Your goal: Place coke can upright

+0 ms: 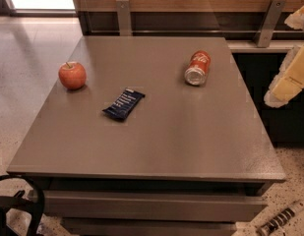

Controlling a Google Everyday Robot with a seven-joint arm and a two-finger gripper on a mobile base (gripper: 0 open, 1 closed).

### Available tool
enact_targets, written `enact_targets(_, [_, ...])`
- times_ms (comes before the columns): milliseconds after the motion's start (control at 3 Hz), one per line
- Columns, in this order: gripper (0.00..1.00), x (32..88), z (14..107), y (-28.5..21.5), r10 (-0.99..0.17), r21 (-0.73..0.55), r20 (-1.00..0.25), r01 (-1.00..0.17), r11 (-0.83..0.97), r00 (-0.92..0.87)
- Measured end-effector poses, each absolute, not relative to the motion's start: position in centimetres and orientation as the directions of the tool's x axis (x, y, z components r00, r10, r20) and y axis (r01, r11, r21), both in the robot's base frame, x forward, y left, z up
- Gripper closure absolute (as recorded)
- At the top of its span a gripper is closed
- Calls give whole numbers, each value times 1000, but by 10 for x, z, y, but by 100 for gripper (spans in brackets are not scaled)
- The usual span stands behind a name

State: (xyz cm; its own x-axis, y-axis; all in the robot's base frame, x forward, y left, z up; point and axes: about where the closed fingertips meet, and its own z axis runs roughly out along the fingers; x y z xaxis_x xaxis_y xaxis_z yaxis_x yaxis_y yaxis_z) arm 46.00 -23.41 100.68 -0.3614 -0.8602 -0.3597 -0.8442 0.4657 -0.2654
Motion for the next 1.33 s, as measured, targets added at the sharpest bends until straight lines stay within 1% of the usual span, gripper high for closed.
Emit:
enact_targets(333, [0,492,1010,-244,-723,-171,-482,-756,632,-495])
enact_targets(667, [0,520,1012,-246,-612,-93,-543,-683,725,-575])
enact_targets(1000, [0,561,1015,-235,-507,-34,-593,-610,792,-626])
enact_targets(1333, [0,606,1015,-234,-375,38,-631,-510,859,-679])
